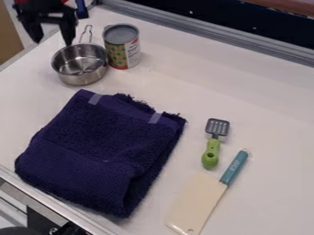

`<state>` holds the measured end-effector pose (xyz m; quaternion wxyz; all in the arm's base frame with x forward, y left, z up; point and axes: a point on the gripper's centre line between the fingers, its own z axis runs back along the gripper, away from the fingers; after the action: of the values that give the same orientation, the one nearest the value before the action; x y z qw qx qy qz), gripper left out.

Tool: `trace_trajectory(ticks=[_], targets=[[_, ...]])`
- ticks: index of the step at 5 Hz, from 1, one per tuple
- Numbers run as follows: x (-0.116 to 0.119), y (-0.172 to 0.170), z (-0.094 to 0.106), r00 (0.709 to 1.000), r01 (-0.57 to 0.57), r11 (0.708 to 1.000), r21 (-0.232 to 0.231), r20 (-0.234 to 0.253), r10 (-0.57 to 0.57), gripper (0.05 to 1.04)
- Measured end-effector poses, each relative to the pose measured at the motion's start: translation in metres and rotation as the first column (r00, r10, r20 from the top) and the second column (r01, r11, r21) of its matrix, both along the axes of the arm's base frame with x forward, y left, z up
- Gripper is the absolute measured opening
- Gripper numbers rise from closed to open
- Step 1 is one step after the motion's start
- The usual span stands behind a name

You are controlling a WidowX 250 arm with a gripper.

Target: Rebote pick the silver pan to left side the table

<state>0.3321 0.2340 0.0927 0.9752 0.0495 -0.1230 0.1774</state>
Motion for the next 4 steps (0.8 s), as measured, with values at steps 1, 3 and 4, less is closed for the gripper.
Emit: trace_trajectory(ticks=[1, 3, 4], targets=[[0.009, -0.026, 0.015, 0.996, 0.056, 0.998, -0.003, 0.065, -0.056, 0.999], [0.014, -0.120, -0.011, 0.961, 0.257, 0.965, 0.057, 0.094, -0.261, 0.999], [0.014, -0.168, -0.025, 0.935, 0.331, 0.942, 0.047, 0.121, -0.334, 0.999]])
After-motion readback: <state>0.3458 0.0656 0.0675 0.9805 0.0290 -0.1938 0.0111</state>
